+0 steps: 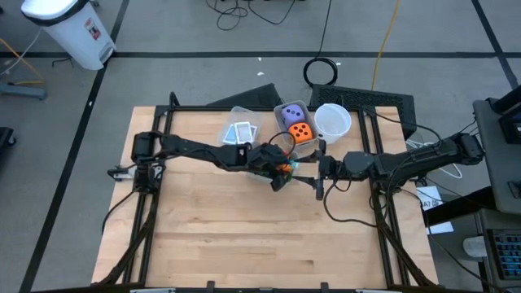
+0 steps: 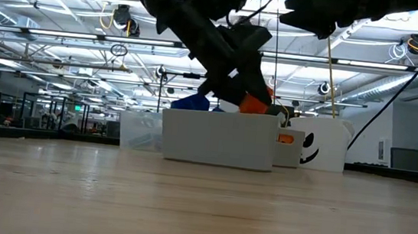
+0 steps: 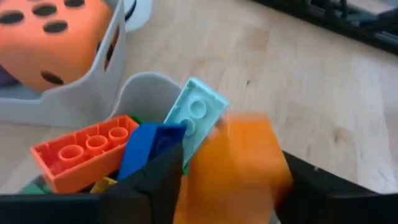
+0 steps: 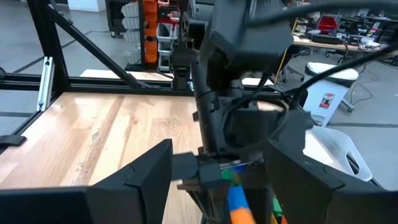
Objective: Pick & Place Toys
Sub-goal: Return to Home Position
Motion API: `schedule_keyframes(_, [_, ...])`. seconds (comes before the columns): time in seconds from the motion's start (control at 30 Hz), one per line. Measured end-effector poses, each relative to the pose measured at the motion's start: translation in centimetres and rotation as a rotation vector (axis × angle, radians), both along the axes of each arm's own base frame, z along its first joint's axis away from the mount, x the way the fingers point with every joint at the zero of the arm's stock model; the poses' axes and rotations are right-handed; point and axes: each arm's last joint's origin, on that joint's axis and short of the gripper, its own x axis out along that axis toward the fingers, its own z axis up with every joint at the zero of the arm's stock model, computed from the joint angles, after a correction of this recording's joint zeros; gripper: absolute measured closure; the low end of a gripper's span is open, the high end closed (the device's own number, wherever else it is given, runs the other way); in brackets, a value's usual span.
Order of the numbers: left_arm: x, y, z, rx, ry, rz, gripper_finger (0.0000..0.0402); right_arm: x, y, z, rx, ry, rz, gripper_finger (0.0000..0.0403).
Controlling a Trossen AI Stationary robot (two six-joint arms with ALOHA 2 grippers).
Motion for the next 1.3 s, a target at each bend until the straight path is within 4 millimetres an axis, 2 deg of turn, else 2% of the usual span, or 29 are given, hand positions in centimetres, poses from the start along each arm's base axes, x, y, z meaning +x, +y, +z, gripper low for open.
schedule_keyframes(0.23, [-0.1, -0.1, 0.0, 0.011, 0.011, -0.057, 0.0105, 0.0, 0.0, 0.0, 0.000, 0.000, 0.000, 0.0177])
schedule_keyframes(0.33, [-0.3, -0.1, 0.9, 0.013, -0.007, -0.060, 0.0081, 0.0, 0.0, 0.0, 0.000, 0.000, 0.000, 0.0177])
schedule_keyframes(0.43, [-0.9, 0.2, 2.7, 0.017, -0.045, -0.049, 0.0065, 0.0, 0.0, 0.0, 0.000, 0.003, 0.000, 0.0177])
schedule_keyframes(0.57, [-2.9, 0.7, 6.8, 0.013, -0.104, -0.049, 0.0055, 0.0, 0.0, -0.1, -0.001, 0.008, 0.002, 0.0177])
schedule_keyframes(0.73, [-8.8, 0.9, 13.0, 0.066, -0.095, -0.061, 0.0053, -0.1, 0.0, 0.0, -0.002, 0.005, 0.003, 0.0177])
schedule_keyframes(0.87, [-15.1, 0.7, 17.6, 0.153, -0.093, -0.059, 0.0052, -0.6, -0.1, 0.5, -0.001, -0.014, 0.002, 0.0177])
schedule_keyframes(1.0, [-21.4, 0.0, 20.3, 0.163, -0.101, -0.054, 0.0052, -1.3, -0.2, 1.0, 0.004, -0.031, 0.004, 0.0177])
schedule_keyframes(1.07, [-23.8, -0.6, 20.6, 0.172, -0.107, -0.072, 0.0052, -1.4, -0.2, 1.2, 0.006, -0.044, 0.005, 0.0177])
schedule_keyframes(1.17, [-26.3, -1.6, 19.2, 0.188, -0.164, -0.116, 0.0052, -1.6, -0.2, 1.2, -0.005, -0.030, 0.006, 0.0177])
schedule_keyframes(1.3, [-27.7, -2.2, 14.4, 0.218, -0.317, -0.100, 0.0052, -1.9, -0.3, 0.6, -0.031, 0.040, 0.009, 0.0177])
